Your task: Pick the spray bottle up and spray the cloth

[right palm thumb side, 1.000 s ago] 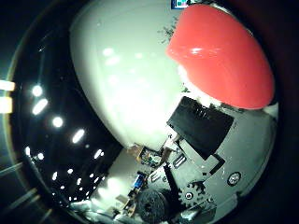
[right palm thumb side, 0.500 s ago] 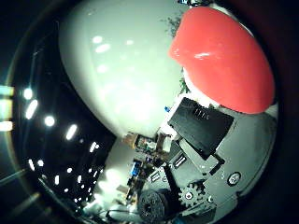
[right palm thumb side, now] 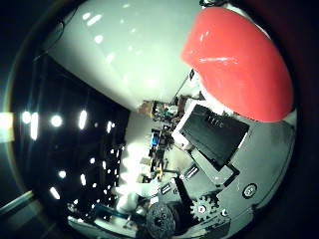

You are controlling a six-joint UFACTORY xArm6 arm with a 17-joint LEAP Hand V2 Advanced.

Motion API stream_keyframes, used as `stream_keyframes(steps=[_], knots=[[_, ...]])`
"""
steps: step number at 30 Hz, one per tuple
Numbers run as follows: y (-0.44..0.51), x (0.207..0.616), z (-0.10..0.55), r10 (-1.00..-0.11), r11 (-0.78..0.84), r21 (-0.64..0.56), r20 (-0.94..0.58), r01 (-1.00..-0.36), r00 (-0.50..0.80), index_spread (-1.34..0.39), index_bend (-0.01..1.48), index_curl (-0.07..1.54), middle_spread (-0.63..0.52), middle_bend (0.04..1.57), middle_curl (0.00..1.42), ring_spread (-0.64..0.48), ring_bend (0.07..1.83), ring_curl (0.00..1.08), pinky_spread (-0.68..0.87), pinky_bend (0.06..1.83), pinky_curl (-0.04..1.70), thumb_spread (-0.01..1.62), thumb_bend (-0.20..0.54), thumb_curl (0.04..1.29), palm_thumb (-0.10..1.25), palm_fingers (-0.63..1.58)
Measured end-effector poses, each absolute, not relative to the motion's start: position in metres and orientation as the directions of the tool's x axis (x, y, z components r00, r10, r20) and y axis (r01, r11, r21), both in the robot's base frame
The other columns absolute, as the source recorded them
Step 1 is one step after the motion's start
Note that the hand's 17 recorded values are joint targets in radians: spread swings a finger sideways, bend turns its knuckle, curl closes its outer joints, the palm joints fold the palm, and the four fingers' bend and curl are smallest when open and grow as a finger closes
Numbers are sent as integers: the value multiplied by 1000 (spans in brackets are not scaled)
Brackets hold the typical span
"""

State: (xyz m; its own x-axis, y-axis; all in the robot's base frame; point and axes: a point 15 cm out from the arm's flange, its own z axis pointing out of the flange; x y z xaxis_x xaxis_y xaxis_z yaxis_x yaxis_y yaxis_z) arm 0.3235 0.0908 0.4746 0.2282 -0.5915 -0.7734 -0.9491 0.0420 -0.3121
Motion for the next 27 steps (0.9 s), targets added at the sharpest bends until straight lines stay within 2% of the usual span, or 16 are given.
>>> stream_keyframes(steps=[5, 10, 19, 27], knots=[[129, 311, 486, -601, -50, -289, -755, -956, 260, -279, 1161, 759, -193, 1366, 762, -206, 1454, 680, -287, 1319, 692, 366, -19, 1071, 1063, 1179], [155, 327, 479, -635, -60, -250, -737, -966, 230, -279, 1159, 760, -194, 1365, 763, -205, 1455, 678, -296, 1318, 692, 387, -17, 1074, 1060, 1180], [180, 373, 414, -631, -48, -58, -772, -997, 75, -282, 1152, 765, -195, 1361, 766, -204, 1461, 675, -298, 1322, 691, 407, -17, 1075, 1053, 1179], [182, 407, 352, -634, -36, 93, -771, -995, -50, -281, 1148, 764, -196, 1359, 770, -204, 1465, 672, -298, 1322, 689, 423, -17, 1074, 1057, 1177]])
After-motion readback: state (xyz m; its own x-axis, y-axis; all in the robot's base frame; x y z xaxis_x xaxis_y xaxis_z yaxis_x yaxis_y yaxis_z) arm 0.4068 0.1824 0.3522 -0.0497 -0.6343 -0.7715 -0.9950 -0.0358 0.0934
